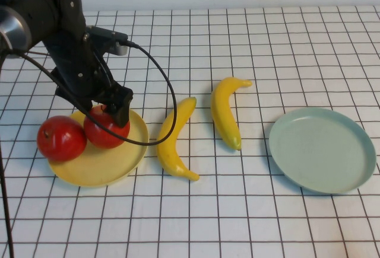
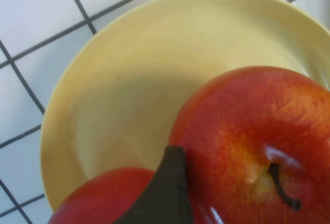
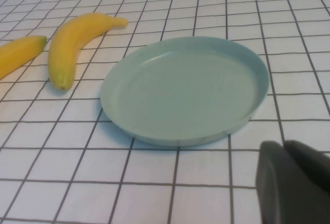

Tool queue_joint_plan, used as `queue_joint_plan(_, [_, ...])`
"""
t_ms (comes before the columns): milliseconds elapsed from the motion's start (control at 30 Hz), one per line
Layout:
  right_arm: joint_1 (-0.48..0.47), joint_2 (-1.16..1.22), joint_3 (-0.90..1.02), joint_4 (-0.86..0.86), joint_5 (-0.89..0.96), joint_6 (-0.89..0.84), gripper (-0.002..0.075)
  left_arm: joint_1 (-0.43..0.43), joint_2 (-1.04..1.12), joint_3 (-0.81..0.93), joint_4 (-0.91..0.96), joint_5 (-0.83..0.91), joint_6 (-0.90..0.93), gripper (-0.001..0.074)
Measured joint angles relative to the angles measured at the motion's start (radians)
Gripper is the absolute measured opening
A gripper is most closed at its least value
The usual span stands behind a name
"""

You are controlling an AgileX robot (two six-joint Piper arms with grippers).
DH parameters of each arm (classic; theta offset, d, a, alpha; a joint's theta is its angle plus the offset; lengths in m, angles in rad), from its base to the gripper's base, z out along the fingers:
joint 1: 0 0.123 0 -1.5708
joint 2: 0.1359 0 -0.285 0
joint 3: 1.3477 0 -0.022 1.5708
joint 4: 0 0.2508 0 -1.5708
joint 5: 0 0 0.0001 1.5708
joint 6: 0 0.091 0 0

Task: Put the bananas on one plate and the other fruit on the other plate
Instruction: Put one type of fruit in the left plate

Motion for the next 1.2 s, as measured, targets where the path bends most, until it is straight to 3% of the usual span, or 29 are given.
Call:
queue_joint_plan(733, [0.0, 0.0, 0.0, 0.0, 0.0, 0.0, -0.0017, 0.0, 0.0, 0.0, -0.051, 0.0, 0.044, 0.0668])
queue_joint_plan(1200, [0.0, 0.0, 0.0, 0.0, 0.0, 0.0, -0.0017, 0.0, 0.0, 0.0, 0.033, 0.0, -0.009, 0.0668])
